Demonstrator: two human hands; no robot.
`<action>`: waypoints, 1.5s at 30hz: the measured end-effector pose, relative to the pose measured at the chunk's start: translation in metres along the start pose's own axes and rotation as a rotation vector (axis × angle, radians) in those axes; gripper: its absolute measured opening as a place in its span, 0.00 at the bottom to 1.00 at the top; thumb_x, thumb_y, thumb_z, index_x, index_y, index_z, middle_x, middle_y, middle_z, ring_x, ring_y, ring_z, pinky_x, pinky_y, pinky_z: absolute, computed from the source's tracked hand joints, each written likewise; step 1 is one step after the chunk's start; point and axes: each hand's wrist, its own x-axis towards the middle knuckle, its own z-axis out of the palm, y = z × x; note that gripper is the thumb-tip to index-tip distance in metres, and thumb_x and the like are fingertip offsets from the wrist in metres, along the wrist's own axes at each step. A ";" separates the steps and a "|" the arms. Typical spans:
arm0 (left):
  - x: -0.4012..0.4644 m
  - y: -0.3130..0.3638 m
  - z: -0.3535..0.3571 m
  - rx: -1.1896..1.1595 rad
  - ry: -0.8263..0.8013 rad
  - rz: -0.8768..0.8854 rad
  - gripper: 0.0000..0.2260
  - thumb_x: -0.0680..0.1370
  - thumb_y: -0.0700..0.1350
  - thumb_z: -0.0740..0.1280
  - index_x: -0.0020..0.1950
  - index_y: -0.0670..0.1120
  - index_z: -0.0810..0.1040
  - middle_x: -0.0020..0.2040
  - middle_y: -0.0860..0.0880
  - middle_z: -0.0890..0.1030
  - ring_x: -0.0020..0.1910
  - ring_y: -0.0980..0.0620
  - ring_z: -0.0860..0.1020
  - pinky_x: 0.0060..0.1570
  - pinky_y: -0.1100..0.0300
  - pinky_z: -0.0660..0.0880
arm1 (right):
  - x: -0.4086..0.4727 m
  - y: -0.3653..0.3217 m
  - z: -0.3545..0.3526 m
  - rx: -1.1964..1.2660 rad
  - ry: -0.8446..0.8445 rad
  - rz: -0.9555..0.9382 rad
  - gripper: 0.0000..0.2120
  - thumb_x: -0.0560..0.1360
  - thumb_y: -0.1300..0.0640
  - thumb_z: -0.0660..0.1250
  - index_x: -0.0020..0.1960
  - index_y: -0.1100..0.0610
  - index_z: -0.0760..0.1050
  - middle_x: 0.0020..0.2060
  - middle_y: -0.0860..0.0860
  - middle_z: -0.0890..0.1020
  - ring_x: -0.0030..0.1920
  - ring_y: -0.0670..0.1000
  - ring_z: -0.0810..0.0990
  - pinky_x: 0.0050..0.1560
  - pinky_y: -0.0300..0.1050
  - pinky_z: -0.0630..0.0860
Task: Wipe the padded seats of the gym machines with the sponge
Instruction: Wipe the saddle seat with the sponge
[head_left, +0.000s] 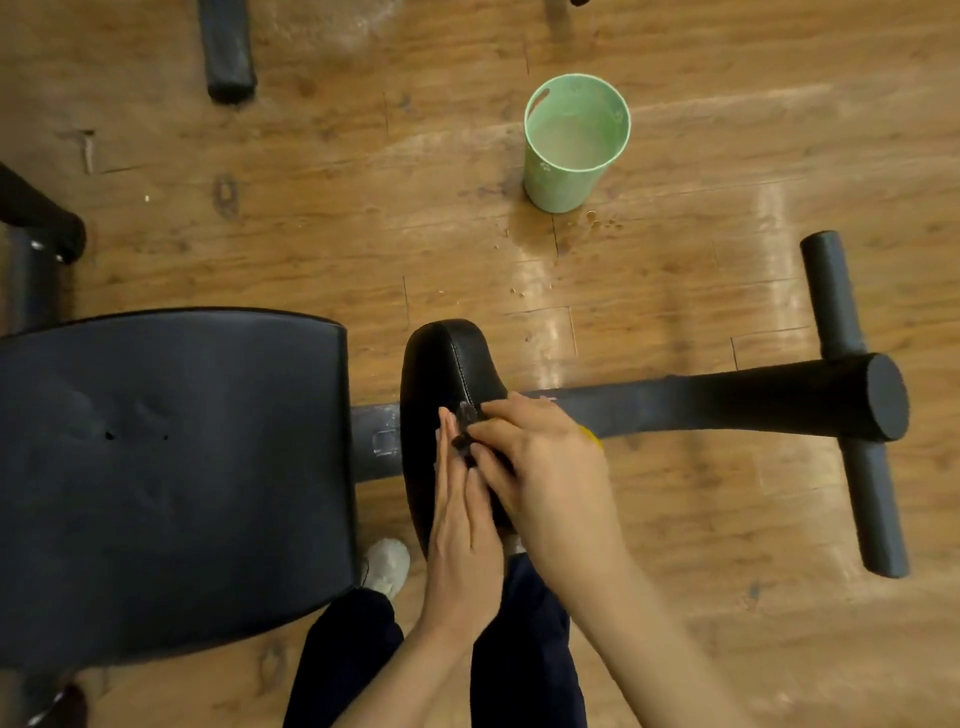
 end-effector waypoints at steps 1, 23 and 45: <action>-0.001 -0.004 0.004 0.071 0.020 -0.013 0.22 0.85 0.46 0.47 0.79 0.49 0.46 0.78 0.62 0.47 0.77 0.64 0.46 0.76 0.64 0.46 | -0.010 0.000 0.000 0.033 0.019 -0.044 0.07 0.72 0.61 0.69 0.48 0.57 0.84 0.51 0.52 0.83 0.55 0.54 0.80 0.56 0.48 0.75; 0.001 0.023 0.000 -0.153 0.011 -0.215 0.31 0.79 0.65 0.44 0.80 0.56 0.47 0.79 0.61 0.50 0.76 0.67 0.48 0.78 0.55 0.47 | 0.033 0.002 0.004 -0.124 -0.334 0.255 0.15 0.79 0.47 0.58 0.50 0.52 0.81 0.48 0.50 0.80 0.51 0.56 0.78 0.58 0.57 0.71; -0.043 0.070 -0.069 0.058 -0.152 -0.099 0.21 0.83 0.44 0.58 0.77 0.54 0.62 0.78 0.58 0.59 0.77 0.59 0.54 0.77 0.52 0.55 | -0.112 -0.006 -0.027 0.169 0.012 0.283 0.13 0.76 0.61 0.68 0.60 0.54 0.79 0.66 0.50 0.72 0.65 0.49 0.70 0.63 0.34 0.64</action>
